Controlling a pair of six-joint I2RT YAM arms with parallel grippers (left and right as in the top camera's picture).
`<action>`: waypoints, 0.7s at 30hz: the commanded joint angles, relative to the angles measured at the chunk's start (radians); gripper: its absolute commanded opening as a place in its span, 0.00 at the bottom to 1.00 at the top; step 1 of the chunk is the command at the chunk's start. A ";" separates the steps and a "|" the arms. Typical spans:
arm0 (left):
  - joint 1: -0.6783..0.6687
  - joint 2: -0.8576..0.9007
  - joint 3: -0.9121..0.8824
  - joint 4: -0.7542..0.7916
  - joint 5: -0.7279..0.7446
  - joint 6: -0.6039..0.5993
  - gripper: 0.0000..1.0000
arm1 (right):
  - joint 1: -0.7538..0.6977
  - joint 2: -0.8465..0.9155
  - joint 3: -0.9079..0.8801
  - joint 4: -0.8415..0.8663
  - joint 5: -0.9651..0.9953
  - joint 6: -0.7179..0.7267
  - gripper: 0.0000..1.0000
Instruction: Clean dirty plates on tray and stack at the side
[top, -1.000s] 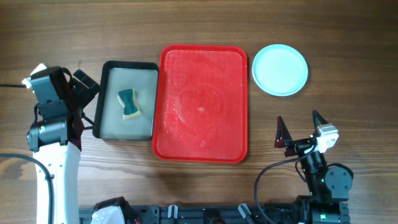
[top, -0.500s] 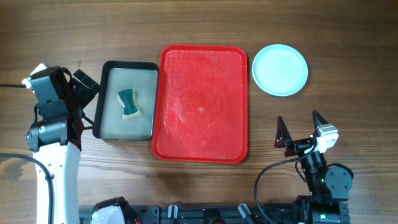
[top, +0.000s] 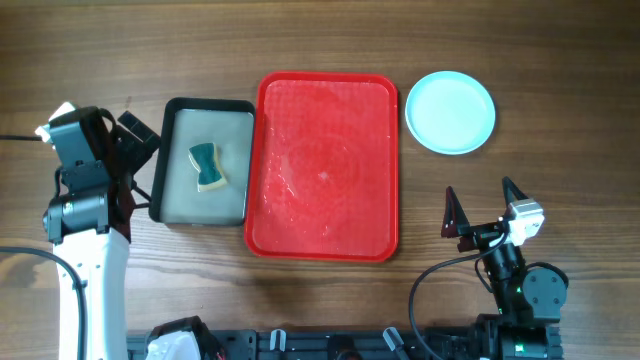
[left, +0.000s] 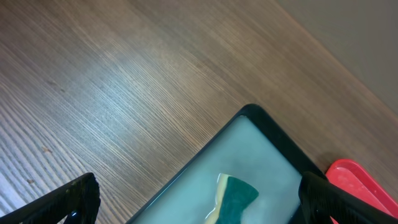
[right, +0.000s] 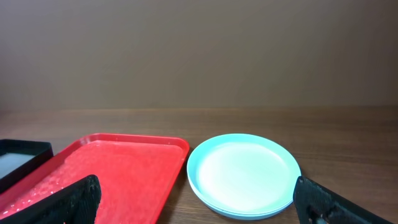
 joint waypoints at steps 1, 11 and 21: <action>0.005 -0.106 0.006 0.003 -0.002 -0.010 1.00 | -0.003 -0.014 -0.002 0.006 -0.016 -0.016 1.00; -0.047 -0.649 0.001 -0.004 -0.002 -0.010 1.00 | -0.003 -0.014 -0.002 0.006 -0.016 -0.015 1.00; -0.081 -0.872 -0.092 -0.261 -0.129 0.021 1.00 | -0.003 -0.014 -0.002 0.006 -0.016 -0.015 0.99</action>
